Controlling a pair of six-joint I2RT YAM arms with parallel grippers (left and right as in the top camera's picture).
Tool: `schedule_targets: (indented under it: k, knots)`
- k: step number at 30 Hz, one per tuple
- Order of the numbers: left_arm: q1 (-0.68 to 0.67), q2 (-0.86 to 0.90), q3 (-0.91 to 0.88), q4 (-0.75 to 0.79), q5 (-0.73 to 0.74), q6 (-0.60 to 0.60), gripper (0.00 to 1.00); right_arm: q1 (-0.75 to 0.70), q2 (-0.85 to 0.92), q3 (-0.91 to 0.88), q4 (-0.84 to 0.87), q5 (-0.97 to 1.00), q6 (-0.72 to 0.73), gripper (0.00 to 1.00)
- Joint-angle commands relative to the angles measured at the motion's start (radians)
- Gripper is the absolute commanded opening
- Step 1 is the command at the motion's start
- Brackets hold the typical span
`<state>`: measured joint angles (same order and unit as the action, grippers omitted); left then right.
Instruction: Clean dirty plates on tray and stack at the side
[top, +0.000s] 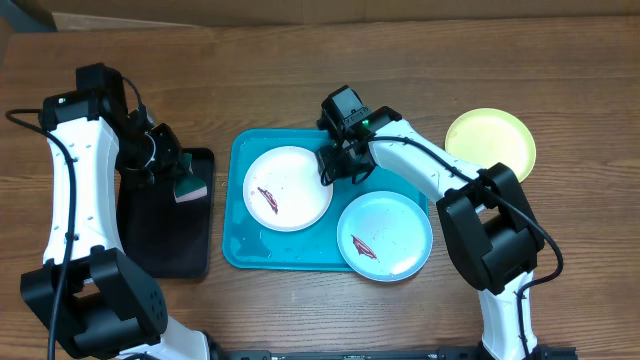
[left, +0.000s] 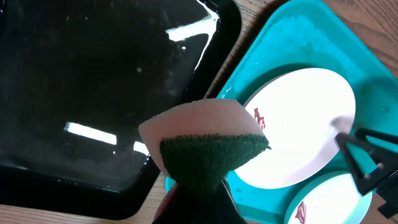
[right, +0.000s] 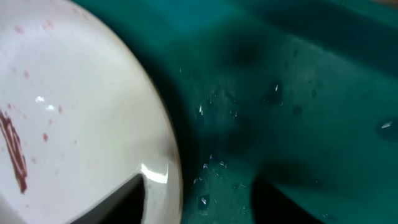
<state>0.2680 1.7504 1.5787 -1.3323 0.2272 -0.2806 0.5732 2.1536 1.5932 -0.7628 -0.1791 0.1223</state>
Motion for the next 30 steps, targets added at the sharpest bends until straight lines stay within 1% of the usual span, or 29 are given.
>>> schedule_targets:
  k: [1, 6, 13, 15, 16, 18, 22, 27, 30]
  knots:
    - [-0.005, -0.023, 0.000, 0.001, -0.010, 0.019, 0.04, 0.010, 0.016, 0.013, 0.029, 0.014, -0.100, 0.39]
    - [-0.005, -0.023, 0.000, 0.001, -0.010, 0.019, 0.04, 0.016, 0.016, -0.023, 0.039, 0.014, -0.085, 0.35]
    - [-0.008, -0.023, 0.000, 0.002, -0.009, 0.019, 0.04, 0.016, 0.016, -0.082, 0.052, 0.014, -0.062, 0.33]
    - [-0.008, -0.023, 0.000, 0.002, -0.009, 0.019, 0.04, 0.016, 0.016, -0.095, 0.064, 0.014, -0.061, 0.31]
    - [-0.008, -0.023, 0.000, 0.000, -0.009, 0.019, 0.04, 0.016, 0.016, -0.099, 0.068, 0.015, -0.053, 0.28]
    - [-0.008, -0.023, 0.000, -0.010, -0.002, 0.023, 0.04, 0.016, 0.016, -0.102, 0.074, 0.022, -0.013, 0.18]
    - [-0.012, -0.023, 0.000, -0.032, 0.061, 0.090, 0.04, 0.016, 0.016, -0.102, 0.077, 0.022, 0.101, 0.05]
    - [-0.054, -0.023, 0.000, -0.040, 0.167, 0.139, 0.04, 0.025, 0.016, -0.102, 0.039, 0.022, 0.232, 0.04]
    - [-0.111, -0.023, -0.001, -0.035, 0.175, 0.138, 0.04, 0.039, 0.016, -0.102, 0.019, 0.022, 0.304, 0.04]
